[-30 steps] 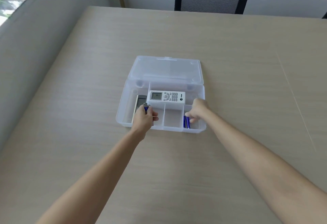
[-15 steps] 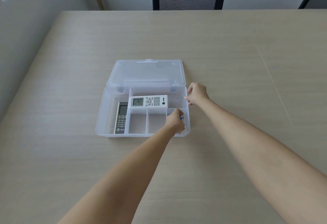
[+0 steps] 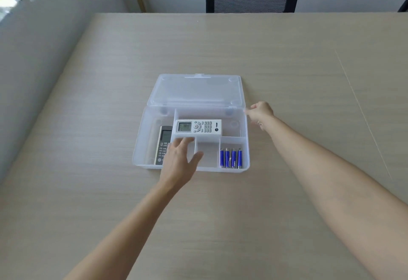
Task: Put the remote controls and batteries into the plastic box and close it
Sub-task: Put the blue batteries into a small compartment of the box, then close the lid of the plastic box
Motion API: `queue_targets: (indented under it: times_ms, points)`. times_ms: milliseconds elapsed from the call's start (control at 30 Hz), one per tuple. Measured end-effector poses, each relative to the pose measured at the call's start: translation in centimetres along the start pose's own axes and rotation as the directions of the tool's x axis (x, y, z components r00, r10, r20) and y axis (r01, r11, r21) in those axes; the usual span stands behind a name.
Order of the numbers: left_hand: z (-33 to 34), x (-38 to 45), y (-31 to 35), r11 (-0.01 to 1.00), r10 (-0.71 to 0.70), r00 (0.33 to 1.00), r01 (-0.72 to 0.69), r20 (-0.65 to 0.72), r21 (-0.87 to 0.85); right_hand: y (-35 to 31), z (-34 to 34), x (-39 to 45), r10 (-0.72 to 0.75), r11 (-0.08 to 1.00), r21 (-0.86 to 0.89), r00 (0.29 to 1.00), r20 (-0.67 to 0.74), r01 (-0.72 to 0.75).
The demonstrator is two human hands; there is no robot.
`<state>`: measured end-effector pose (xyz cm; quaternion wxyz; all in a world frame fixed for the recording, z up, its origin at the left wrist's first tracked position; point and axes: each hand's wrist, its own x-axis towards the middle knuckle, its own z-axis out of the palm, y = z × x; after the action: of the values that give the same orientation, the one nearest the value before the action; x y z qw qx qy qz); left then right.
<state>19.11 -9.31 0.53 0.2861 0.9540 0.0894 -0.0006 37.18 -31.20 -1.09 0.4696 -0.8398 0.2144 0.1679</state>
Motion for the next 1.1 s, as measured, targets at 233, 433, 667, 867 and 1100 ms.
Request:
queue_targets:
  times_ms: [233, 433, 667, 867, 1100]
  points:
    - [2.8, -2.6, -5.8, 0.956, -0.168, 0.948, 0.09, 0.271, 0.278, 2.8, -1.7, 2.0, 0.147, 0.98, 0.141, 0.989, -0.018, -0.143]
    - [3.6, -2.7, -5.9, 0.955, -0.164, 0.955, 0.091, 0.246, 0.284, 3.6, -1.7, 3.3, 0.12, 0.945, 0.311, 0.992, -0.048, -0.099]
    - [3.5, -2.5, -5.8, 0.961, -0.165, 0.953, 0.098, 0.253, 0.259, 3.3, -3.8, 0.0, -0.164, 0.954, 0.239, 0.982, -0.094, 0.182]
    - [1.3, -2.7, -5.1, 0.846, -0.352, 0.936, 0.317, -0.004, -0.429, 1.2, -7.7, -5.6, -0.142, 0.703, 0.705, 0.954, 0.263, -0.09]
    - [-3.9, -1.3, -5.6, 0.164, -0.442, 0.831, 0.445, 0.338, -0.88, 6.2, -5.1, -12.1, -0.059, 0.948, 0.315, 0.941, 0.335, -0.053]
